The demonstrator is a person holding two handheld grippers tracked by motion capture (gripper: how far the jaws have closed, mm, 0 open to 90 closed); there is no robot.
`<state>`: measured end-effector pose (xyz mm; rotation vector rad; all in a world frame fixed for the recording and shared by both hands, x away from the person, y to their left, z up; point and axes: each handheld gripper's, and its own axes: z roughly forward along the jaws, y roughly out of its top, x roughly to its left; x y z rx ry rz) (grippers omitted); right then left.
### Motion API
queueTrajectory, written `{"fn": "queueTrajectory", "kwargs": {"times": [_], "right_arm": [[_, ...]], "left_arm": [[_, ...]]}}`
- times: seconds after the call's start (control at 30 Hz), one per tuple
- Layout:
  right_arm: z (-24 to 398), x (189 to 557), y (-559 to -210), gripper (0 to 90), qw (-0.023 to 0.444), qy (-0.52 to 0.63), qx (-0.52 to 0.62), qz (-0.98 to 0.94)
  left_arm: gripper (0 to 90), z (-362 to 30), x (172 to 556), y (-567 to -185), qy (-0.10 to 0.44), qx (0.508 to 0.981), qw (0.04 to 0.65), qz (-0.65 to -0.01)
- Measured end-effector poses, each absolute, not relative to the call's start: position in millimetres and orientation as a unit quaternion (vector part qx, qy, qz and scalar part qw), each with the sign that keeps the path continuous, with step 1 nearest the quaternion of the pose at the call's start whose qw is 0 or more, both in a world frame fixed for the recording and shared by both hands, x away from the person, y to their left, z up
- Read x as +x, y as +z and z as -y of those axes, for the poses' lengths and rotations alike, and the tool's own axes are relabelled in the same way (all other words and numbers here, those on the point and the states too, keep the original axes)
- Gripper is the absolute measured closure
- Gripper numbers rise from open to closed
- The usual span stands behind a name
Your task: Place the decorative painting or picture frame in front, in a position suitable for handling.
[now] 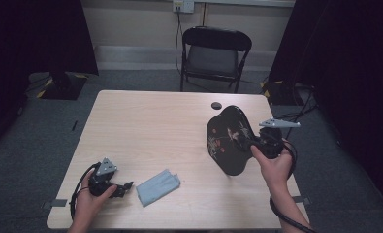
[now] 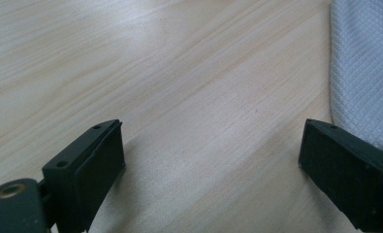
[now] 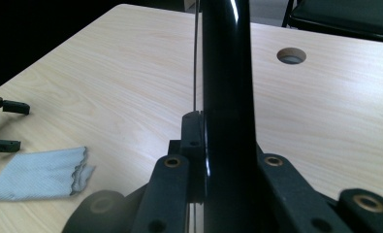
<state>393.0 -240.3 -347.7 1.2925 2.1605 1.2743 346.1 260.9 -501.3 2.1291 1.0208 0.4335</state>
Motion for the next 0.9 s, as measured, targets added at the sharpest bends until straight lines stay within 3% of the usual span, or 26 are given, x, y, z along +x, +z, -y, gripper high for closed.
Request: {"fn": "queueTrajectory", "kwargs": {"times": [0.9], "right_arm": [[255, 378, -352, 77.1, 0.152, 0.459, 0.468, -0.74]], "left_arm": [[8.8, -261, 346, -501, 0.168, 0.827, 0.362, -0.396]]}}
